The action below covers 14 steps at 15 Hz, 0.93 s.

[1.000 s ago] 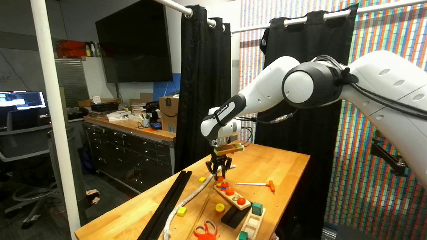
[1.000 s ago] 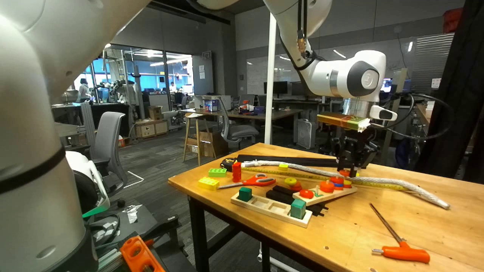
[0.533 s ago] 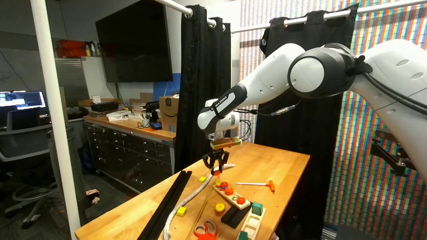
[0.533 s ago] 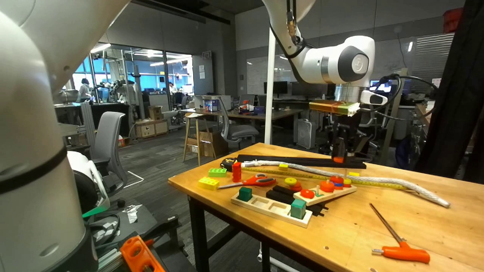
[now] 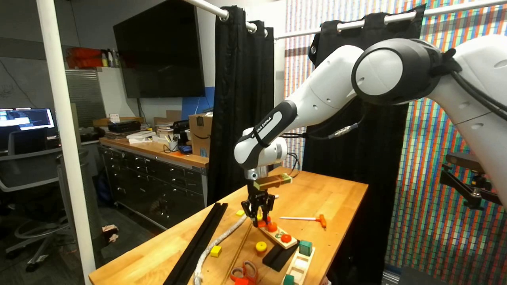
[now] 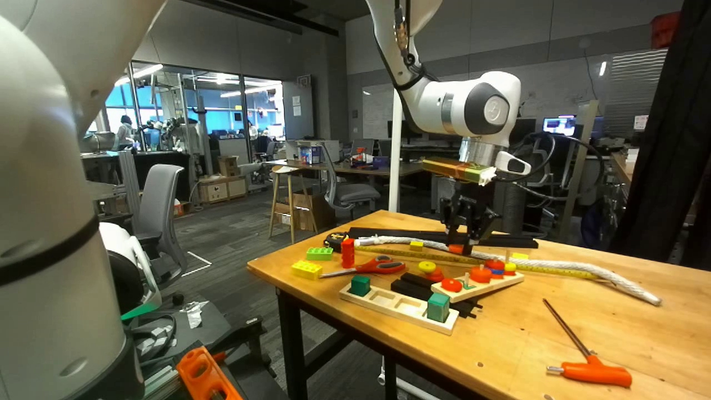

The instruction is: Pick up the orange object from the wooden object and put it on the table

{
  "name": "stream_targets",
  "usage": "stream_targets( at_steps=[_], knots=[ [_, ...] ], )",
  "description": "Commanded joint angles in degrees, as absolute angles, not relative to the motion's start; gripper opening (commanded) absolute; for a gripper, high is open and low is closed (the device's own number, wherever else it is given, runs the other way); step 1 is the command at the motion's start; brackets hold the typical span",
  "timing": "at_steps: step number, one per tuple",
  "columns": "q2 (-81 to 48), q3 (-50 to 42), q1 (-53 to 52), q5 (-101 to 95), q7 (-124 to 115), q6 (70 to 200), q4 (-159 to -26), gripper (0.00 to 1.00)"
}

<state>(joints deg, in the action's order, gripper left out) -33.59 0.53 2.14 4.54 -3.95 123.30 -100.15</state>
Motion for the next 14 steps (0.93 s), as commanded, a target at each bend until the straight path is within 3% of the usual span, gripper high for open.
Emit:
stream_targets(
  at_steps=[1,14],
  knots=[
    [-29.72,2.07,2.54,6.61,0.36,125.57,-107.47,0.18],
    [-29.12,3.76,2.51,7.85,5.14,126.49,-111.37,0.18]
  ],
)
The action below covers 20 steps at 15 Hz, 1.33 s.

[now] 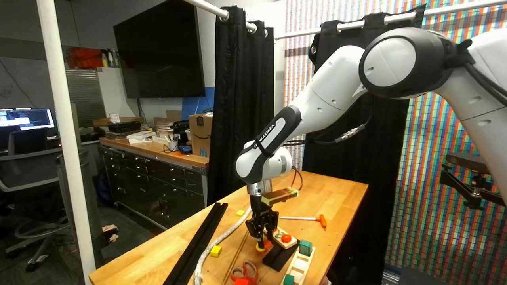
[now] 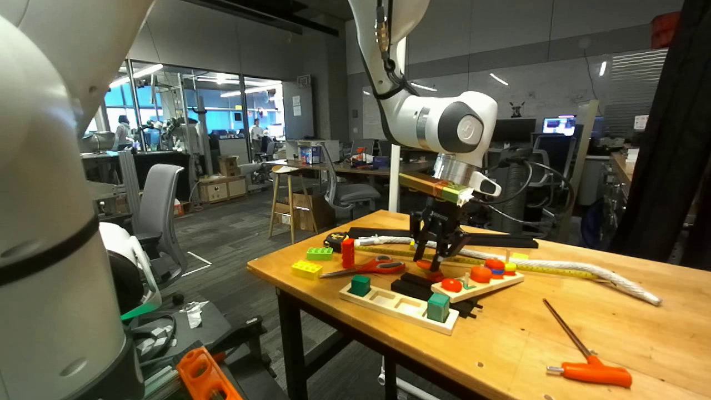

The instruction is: Pick up the orange object from the wooden object and put it on the table

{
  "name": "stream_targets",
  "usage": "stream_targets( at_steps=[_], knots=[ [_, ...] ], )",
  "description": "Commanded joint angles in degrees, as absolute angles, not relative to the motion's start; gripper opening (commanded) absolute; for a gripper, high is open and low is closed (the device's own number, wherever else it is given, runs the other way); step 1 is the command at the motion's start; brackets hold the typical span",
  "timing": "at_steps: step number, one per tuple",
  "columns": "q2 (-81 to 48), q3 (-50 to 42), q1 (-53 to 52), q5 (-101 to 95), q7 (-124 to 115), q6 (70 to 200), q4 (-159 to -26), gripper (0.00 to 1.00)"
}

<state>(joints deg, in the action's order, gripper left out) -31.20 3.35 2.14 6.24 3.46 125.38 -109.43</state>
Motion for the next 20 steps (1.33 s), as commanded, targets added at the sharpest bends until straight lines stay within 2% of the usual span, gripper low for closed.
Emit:
stream_targets(
  at_steps=[1,9,10,11,12,16,20],
  knots=[
    [-29.16,3.71,2.38,7.72,5.03,126.64,-111.25,0.18],
    [-29.62,3.84,2.02,7.34,4.63,128.16,-110.21,0.18],
    [-29.68,3.86,2.02,7.35,4.57,128.37,-110.23,0.31],
    [-29.67,3.86,2.0,7.33,4.46,128.43,-110.29,0.68],
    [-29.64,3.88,1.99,7.38,4.39,128.47,-110.37,0.68],
    [-29.49,3.8,1.88,7.26,4.16,128.94,-110.68,0.98],
    [-29.29,3.65,1.72,7.07,3.76,129.62,-111.07,1.0]
  ],
)
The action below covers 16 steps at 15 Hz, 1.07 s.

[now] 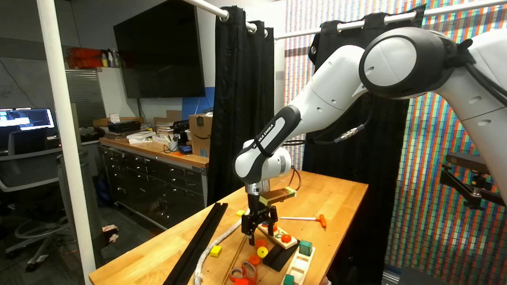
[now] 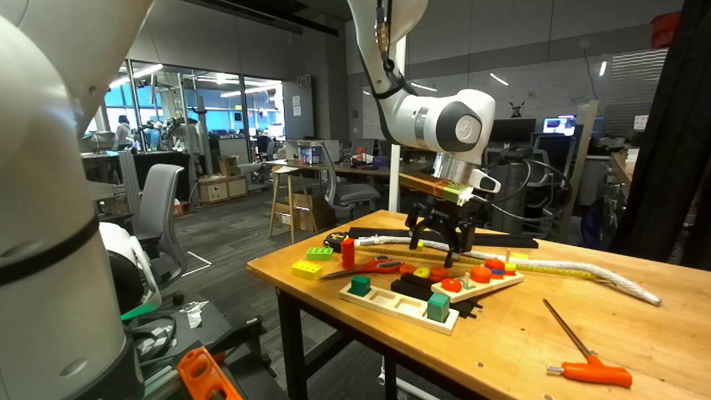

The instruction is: Pick up the orange object from the wooden object and put it on the table

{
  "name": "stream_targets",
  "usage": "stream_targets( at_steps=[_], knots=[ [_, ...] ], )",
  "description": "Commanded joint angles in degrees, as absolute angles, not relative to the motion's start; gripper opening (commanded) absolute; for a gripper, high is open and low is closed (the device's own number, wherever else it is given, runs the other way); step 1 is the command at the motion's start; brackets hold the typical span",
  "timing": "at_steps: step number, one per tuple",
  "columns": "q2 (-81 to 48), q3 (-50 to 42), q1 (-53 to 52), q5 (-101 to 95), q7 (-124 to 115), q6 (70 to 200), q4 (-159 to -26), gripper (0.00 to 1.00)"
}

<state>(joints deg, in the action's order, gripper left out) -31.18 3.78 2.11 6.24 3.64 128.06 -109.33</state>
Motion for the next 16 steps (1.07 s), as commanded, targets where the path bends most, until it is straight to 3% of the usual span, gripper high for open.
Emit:
stream_targets(
  at_steps=[1,10,16],
  knots=[
    [-28.68,3.46,1.58,6.81,3.37,129.67,-111.52,1.0],
    [-6.39,-1.88,-3.04,-2.4,-17.29,131.29,-126.1,1.0],
    [13.3,0.05,-1.15,-9.55,-36.31,134.94,-142.01,1.0]
  ],
)
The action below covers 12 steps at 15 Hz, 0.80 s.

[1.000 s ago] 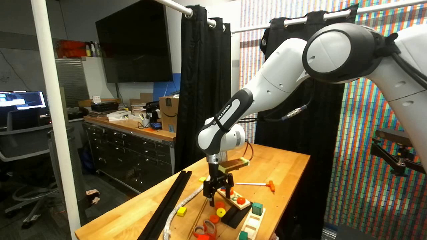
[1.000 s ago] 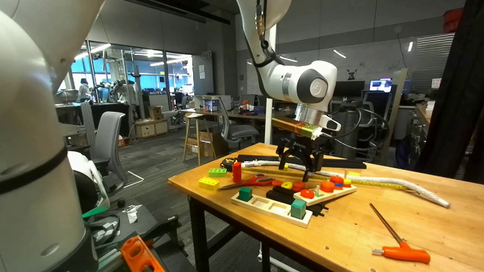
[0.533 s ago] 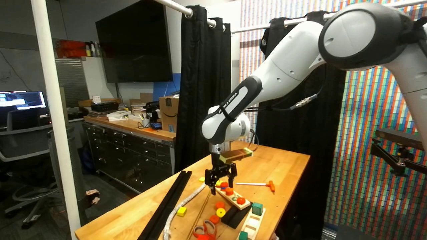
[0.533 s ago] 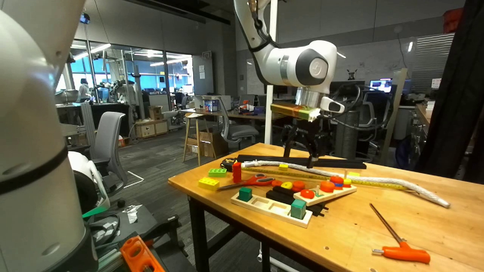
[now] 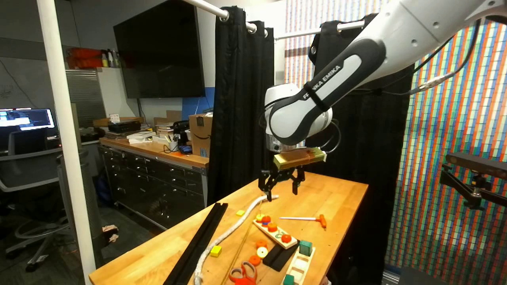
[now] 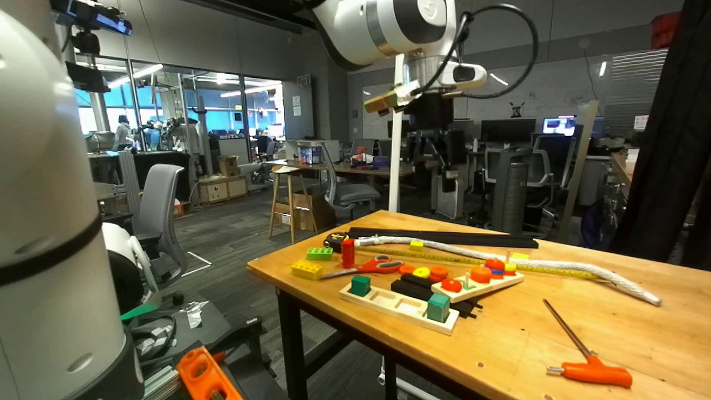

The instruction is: Pick up the orange object from the wooden object and put it on the table

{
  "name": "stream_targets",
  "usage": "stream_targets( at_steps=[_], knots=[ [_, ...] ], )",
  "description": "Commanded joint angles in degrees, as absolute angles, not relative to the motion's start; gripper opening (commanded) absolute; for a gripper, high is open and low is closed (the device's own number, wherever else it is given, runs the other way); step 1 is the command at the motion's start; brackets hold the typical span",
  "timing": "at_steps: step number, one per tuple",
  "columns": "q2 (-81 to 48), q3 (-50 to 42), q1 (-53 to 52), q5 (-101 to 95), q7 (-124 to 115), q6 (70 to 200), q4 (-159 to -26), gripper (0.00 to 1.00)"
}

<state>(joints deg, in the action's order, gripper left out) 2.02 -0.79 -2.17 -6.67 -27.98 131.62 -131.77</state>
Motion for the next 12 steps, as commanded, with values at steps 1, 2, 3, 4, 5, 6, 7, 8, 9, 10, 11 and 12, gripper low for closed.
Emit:
stream_targets(
  at_steps=[1,2,3,4,5,6,7,8,9,10,11,12],
  knots=[
    [16.57,0.54,-0.25,-9.66,-38.64,135.84,-145.09,1.0],
    [19.88,1.06,0.7,-9.89,-41.02,136.66,-148.2,1.0],
    [23.05,1.5,1.72,-9.75,-42.85,137.57,-151.17,1.0],
    [26.15,2.08,2.81,-9.59,-44.6,138.19,-153.78,1.0],
    [29.28,2.43,3.57,-8.83,-44.81,139.17,-156.5,1.0],
    [32.38,2.61,3.81,-8.17,-42.96,138.52,-158.68,1.0],
    [35.46,2.86,3.62,-7.71,-40.39,137.36,-160.41,1.0],
    [38.52,3.03,2.97,-6.89,-38.13,136.11,-161.9,1.0],
    [40.37,3.38,1.96,-5.61,-35.78,131.26,-158.59,1.0],
    [42.73,3.85,1.09,-4.56,-33.78,129.01,-158.29,1.0],
    [45.99,4.07,-0.11,-3.16,-31.1,125.59,-158.22,1.0],
    [48.99,4.36,-1.18,-1.62,-28.61,121.91,-157.79,1.0]
  ],
)
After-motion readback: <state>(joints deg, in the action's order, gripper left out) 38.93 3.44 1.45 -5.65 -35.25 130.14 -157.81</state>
